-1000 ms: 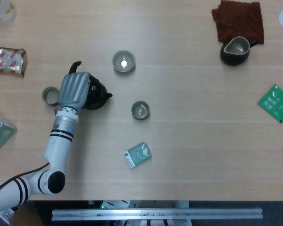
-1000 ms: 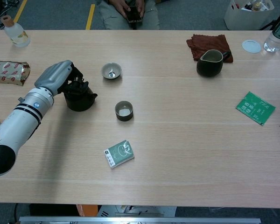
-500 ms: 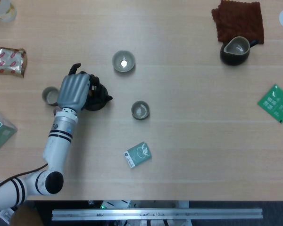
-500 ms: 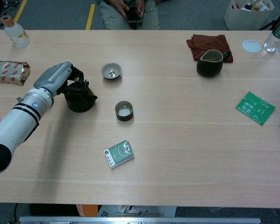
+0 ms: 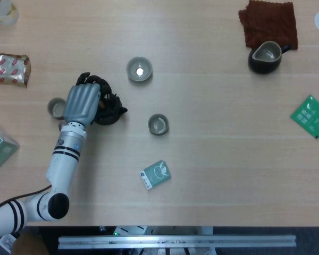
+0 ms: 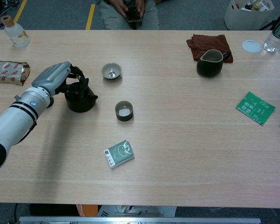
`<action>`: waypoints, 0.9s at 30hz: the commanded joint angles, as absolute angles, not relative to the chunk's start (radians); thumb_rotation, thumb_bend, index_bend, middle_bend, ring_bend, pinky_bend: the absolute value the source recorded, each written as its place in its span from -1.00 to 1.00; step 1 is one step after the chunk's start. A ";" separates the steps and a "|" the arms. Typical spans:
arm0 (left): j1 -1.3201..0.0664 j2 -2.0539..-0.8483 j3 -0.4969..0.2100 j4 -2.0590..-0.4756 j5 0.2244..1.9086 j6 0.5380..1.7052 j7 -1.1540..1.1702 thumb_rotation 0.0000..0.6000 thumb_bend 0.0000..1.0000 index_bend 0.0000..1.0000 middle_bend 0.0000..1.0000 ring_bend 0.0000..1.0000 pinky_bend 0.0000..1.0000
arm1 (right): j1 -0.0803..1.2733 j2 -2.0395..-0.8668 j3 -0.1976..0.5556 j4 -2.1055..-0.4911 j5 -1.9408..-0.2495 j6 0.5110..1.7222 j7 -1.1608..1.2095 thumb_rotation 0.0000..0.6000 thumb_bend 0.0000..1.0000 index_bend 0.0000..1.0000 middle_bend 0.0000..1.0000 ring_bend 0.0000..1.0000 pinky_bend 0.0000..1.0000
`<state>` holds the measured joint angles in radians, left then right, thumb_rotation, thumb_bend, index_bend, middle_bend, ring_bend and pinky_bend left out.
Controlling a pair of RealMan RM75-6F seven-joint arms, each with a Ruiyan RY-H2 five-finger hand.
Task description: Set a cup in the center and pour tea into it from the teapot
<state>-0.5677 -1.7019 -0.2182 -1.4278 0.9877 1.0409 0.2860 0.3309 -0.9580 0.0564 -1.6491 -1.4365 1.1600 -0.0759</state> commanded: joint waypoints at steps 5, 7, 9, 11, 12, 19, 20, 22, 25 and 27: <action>-0.572 -1.684 -0.218 -1.452 0.968 1.024 0.285 -0.18 -0.10 -0.51 -0.52 -0.78 -0.81 | 0.330 -0.957 0.056 -1.650 -1.439 1.162 -0.074 1.00 -0.42 -0.96 -0.76 -1.00 -0.94; -0.573 -1.680 -0.219 -1.457 0.964 1.022 0.285 -0.18 -0.10 -0.54 -0.55 -0.79 -0.81 | 0.330 -0.956 0.056 -1.651 -1.439 1.162 -0.074 1.00 -0.42 -0.96 -0.76 -1.00 -0.94; -0.574 -1.675 -0.219 -1.463 0.959 1.020 0.283 -0.19 -0.10 -0.57 -0.58 -0.81 -0.81 | 0.329 -0.955 0.056 -1.652 -1.440 1.164 -0.072 1.00 -0.42 -0.96 -0.77 -1.00 -0.94; -0.574 -1.672 -0.217 -1.465 0.955 1.019 0.284 -0.22 -0.10 -0.58 -0.61 -0.82 -0.81 | 0.328 -0.954 0.056 -1.652 -1.441 1.164 -0.069 1.00 -0.42 -0.96 -0.77 -1.00 -0.94; -0.575 -1.670 -0.216 -1.466 0.953 1.018 0.284 -0.23 -0.10 -0.58 -0.61 -0.82 -0.81 | 0.328 -0.954 0.055 -1.652 -1.441 1.164 -0.069 1.00 -0.42 -0.96 -0.77 -1.00 -0.94; -0.576 -1.656 -0.207 -1.472 0.949 1.030 0.303 -0.25 -0.10 -0.45 -0.65 -0.86 -0.81 | 0.328 -0.954 0.056 -1.650 -1.440 1.164 -0.067 1.00 -0.42 -0.96 -0.76 -1.00 -0.94; -0.575 -1.655 -0.205 -1.472 0.954 1.035 0.302 -0.25 -0.10 -0.47 -0.66 -0.87 -0.81 | 0.328 -0.954 0.056 -1.650 -1.440 1.163 -0.067 1.00 -0.42 -0.96 -0.76 -1.00 -0.94; -0.574 -1.653 -0.203 -1.472 0.960 1.040 0.300 -0.24 -0.10 -0.55 -0.70 -0.90 -0.81 | 0.327 -0.954 0.056 -1.650 -1.439 1.163 -0.067 1.00 -0.42 -0.96 -0.76 -1.00 -0.94; -0.572 -1.644 -0.204 -1.482 0.967 1.047 0.295 -0.24 -0.10 -0.71 -0.76 -0.94 -0.81 | 0.326 -0.953 0.057 -1.650 -1.439 1.166 -0.066 1.00 -0.42 -0.96 -0.76 -1.00 -0.94; -0.568 -1.636 -0.202 -1.491 0.981 1.059 0.290 -0.25 -0.10 -0.75 -0.78 -0.95 -0.81 | 0.324 -0.952 0.058 -1.650 -1.438 1.169 -0.064 1.00 -0.42 -0.96 -0.76 -1.00 -0.94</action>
<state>-0.5704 -1.6399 -0.2030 -1.4867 0.9754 1.0539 0.2928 0.3245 -0.9522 0.0575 -1.6498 -1.4384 1.1688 -0.0645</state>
